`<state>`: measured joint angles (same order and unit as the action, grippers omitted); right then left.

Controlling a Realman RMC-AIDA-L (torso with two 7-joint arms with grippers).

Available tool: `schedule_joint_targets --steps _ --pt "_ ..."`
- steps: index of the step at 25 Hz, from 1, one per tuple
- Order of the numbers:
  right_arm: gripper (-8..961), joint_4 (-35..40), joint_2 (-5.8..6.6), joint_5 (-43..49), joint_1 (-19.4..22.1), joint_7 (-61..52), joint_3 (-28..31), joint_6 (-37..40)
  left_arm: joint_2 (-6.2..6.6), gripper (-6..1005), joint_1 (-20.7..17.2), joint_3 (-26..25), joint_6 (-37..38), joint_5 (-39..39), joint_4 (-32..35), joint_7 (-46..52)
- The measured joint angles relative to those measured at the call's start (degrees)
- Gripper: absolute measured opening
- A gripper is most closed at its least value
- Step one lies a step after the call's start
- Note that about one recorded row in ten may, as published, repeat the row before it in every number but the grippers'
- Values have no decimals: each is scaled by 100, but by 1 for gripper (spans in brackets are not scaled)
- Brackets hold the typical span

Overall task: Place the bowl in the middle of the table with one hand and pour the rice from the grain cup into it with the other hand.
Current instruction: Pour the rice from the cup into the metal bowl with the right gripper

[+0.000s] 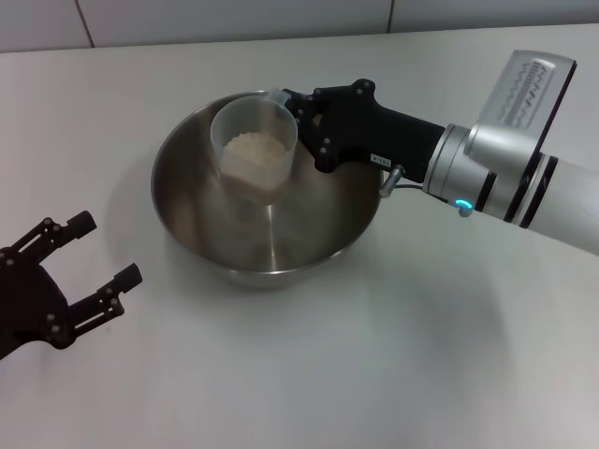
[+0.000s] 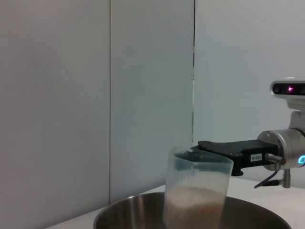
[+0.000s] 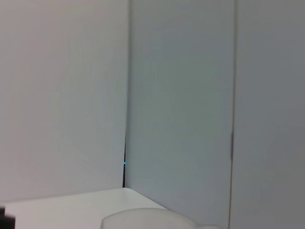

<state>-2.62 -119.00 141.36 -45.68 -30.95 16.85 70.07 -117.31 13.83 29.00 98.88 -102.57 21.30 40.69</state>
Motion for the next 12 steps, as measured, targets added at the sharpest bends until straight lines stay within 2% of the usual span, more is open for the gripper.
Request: schedule_joint_targets --steps 7,8,12 --pt "0 179 6 -2 -100 1719 -14 62 -11 833 -20 -37 6 11 -28 0" --pt "-1 209 7 -18 -123 2374 3 62 -21 833 -34 -43 6 19 -30 1" --pt "-1 222 9 -33 -159 3205 40 35 -46 833 -65 -46 -11 36 -2 0"
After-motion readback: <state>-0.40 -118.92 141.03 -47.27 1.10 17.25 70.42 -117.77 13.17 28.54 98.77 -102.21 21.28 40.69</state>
